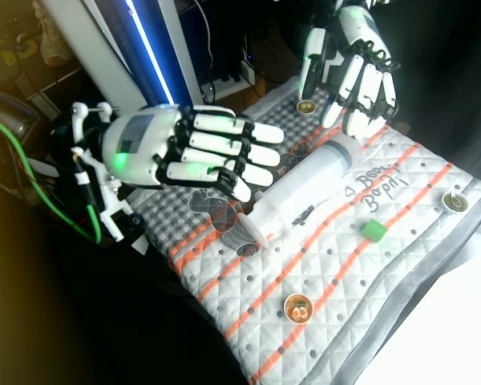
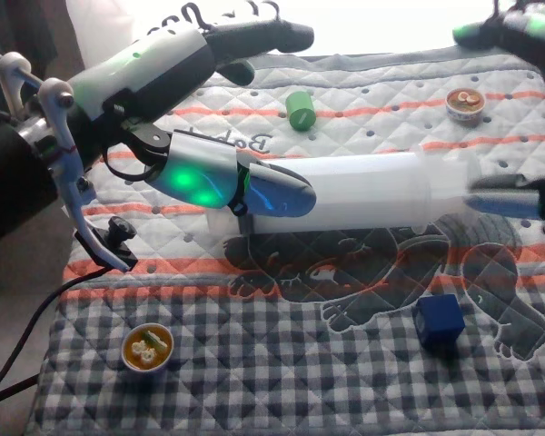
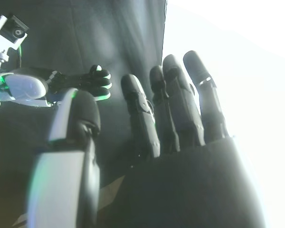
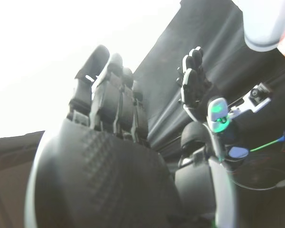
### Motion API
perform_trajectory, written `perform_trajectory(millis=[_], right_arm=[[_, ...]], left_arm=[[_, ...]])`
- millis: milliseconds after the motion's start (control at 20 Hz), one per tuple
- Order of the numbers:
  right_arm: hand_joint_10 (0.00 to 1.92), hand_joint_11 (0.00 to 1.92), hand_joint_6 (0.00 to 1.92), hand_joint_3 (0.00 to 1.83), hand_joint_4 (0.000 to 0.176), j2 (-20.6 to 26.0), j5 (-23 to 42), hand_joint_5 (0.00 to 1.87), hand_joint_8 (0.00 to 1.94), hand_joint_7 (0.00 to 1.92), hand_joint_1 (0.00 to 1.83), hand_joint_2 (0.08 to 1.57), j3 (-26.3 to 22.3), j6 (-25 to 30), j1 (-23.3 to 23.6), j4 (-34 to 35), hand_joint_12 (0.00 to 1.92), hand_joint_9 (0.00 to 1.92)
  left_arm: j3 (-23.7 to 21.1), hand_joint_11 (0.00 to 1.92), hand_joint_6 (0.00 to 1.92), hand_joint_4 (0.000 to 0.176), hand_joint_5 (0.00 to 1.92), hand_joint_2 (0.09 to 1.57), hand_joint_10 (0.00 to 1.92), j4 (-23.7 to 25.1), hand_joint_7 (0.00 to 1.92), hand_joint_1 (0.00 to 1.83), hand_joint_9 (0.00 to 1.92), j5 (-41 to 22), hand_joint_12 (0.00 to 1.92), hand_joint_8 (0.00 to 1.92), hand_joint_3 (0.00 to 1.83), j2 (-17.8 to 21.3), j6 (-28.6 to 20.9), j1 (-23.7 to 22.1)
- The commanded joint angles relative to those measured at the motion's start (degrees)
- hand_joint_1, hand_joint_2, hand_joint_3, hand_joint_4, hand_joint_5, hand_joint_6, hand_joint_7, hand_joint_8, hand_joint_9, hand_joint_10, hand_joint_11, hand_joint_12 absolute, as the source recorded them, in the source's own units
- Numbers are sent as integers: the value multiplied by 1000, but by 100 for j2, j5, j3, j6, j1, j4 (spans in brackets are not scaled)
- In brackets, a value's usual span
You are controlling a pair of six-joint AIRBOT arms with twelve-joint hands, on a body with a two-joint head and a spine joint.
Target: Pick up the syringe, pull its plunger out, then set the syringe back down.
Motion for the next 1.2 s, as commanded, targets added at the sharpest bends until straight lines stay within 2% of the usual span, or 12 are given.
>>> perform_trajectory(millis=[0, 50, 150, 250, 350, 450, 600, 650, 800, 950, 1100, 1150], right_arm=[[261, 0, 106, 14, 0, -11, 710, 461, 31, 478, 1056, 868, 0, 25, 84, -20, 1038, 312], [250, 0, 90, 8, 0, -12, 713, 470, 22, 485, 1039, 872, 0, 25, 83, -19, 1061, 321], [250, 0, 79, 2, 0, -15, 715, 493, 22, 509, 1048, 867, 0, 25, 82, -19, 1113, 348], [247, 0, 73, 0, 0, -31, 719, 499, 19, 511, 1067, 862, 4, 25, 82, -19, 1131, 349], [255, 0, 80, 1, 0, -34, 721, 523, 26, 534, 1096, 865, 4, 25, 74, -19, 1134, 365], [272, 0, 74, 4, 0, -48, 721, 530, 21, 535, 1078, 875, 5, 25, 66, -21, 1124, 341], [279, 0, 66, 7, 0, -89, 721, 518, 15, 526, 1093, 884, 32, 25, 65, -49, 1119, 327], [303, 0, 66, 6, 0, -90, 721, 527, 18, 535, 1050, 886, 33, 25, 65, -56, 1196, 340], [366, 0, 57, 2, 0, -90, 721, 544, 9, 542, 1052, 886, 40, 25, 65, -74, 1183, 309], [500, 0, 46, 2, 0, -90, 722, 532, 1, 534, 1033, 893, 44, 25, 66, -81, 1219, 244], [511, 0, 48, 0, 0, -91, 726, 538, 2, 536, 1050, 884, 45, 25, 69, -85, 1216, 253], [506, 0, 47, 1, 0, -91, 729, 540, 1, 535, 1034, 891, 45, 25, 71, -85, 1191, 244]], left_arm=[[-5, 0, 41, 0, 311, 763, 109, 88, 82, 924, 146, 641, 1338, 7, 50, -17, -32, -37], [-6, 0, 28, 0, 311, 772, 125, 95, 123, 933, 195, 642, 1383, 16, 38, -20, -32, -37], [-7, 0, 16, 0, 331, 789, 120, 99, 229, 911, 229, 638, 1312, 20, 21, -24, -32, -34], [67, 0, 15, 0, 355, 798, 91, 151, 272, 911, 222, 486, 1149, 17, 12, -116, -31, -92], [311, 0, 9, 0, 369, 787, 72, 293, 323, 924, 260, -30, 1090, 14, 3, -363, -31, -329], [585, 0, 1, 0, 328, 775, 33, 455, 265, 874, 216, -632, 979, 3, 0, -665, -30, -565], [963, 0, 0, 0, 313, 740, 27, 455, 255, 797, 216, -1275, 969, 0, 0, -1098, 227, -744], [1064, 0, 5, 0, 265, 765, 7, 455, 220, 850, 180, -1442, 779, 9, 0, -1233, 318, -783], [1348, 0, 2, 0, 234, 735, 8, 455, 217, 840, 189, -1875, 838, 4, 0, -1599, 482, -818], [1669, 0, 6, 0, 259, 704, 21, 455, 265, 801, 241, -2206, 1145, 10, 0, -1917, 483, -796], [2051, 0, 0, 0, 244, 815, 25, 455, 264, 644, 263, -2587, 1273, 1, 32, -2253, 481, -736], [2149, 0, 5, 0, 260, 821, 22, 455, 264, 700, 262, -2680, 1234, 1, 26, -2334, 479, -720]])
